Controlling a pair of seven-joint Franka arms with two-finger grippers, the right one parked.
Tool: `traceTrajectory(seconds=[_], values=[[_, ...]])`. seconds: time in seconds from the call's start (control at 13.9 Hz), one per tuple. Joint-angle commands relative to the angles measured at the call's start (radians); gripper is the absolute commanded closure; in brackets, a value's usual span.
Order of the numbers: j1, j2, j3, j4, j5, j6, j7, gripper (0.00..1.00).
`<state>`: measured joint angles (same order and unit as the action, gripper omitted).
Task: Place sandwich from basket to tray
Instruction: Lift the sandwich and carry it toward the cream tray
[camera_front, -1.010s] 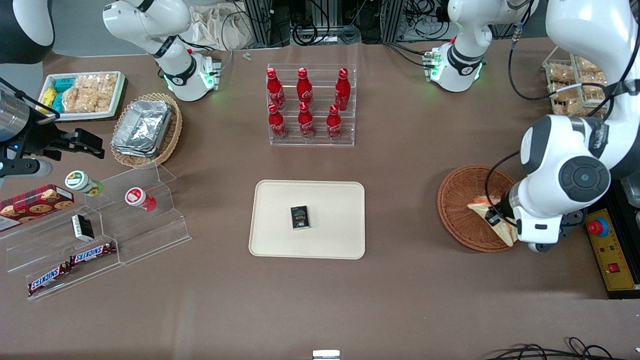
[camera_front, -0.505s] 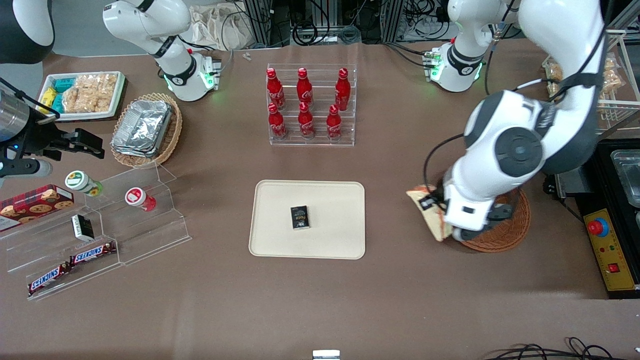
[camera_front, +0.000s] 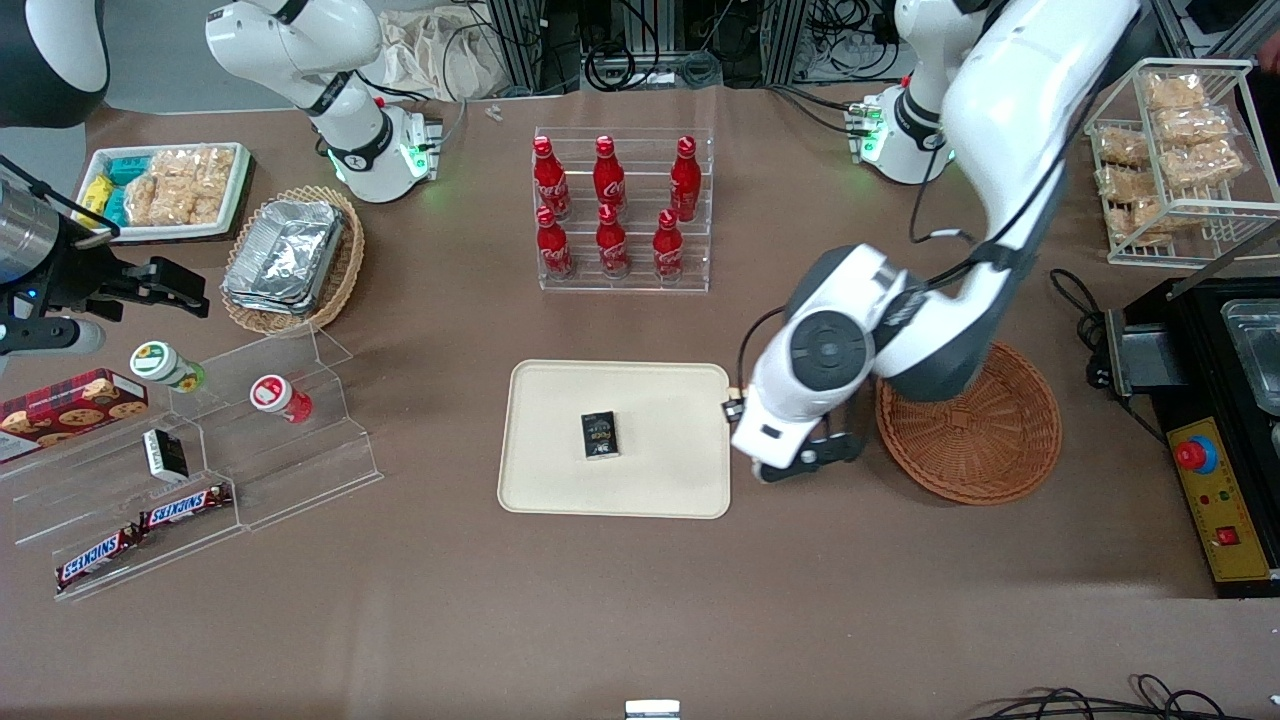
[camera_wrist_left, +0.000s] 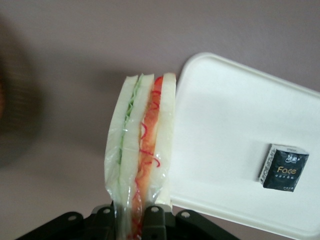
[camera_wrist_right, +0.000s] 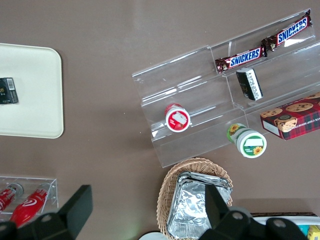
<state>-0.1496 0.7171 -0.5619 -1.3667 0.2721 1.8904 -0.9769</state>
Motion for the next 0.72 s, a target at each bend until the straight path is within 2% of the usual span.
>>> traceTrajectory(seconds=[0.0, 0.22, 0.51, 0.58, 0.65], values=[[-0.022, 0.091, -0.004, 0.058, 0.032, 0.013, 0.0, 1.0], [-0.054, 0.134, -0.001, 0.061, 0.035, 0.123, 0.001, 1.0], [-0.077, 0.177, 0.002, 0.061, 0.082, 0.205, -0.002, 1.0], [-0.097, 0.18, 0.011, 0.063, 0.084, 0.213, 0.0, 0.9], [-0.1, 0.195, 0.032, 0.073, 0.081, 0.22, -0.005, 0.36]])
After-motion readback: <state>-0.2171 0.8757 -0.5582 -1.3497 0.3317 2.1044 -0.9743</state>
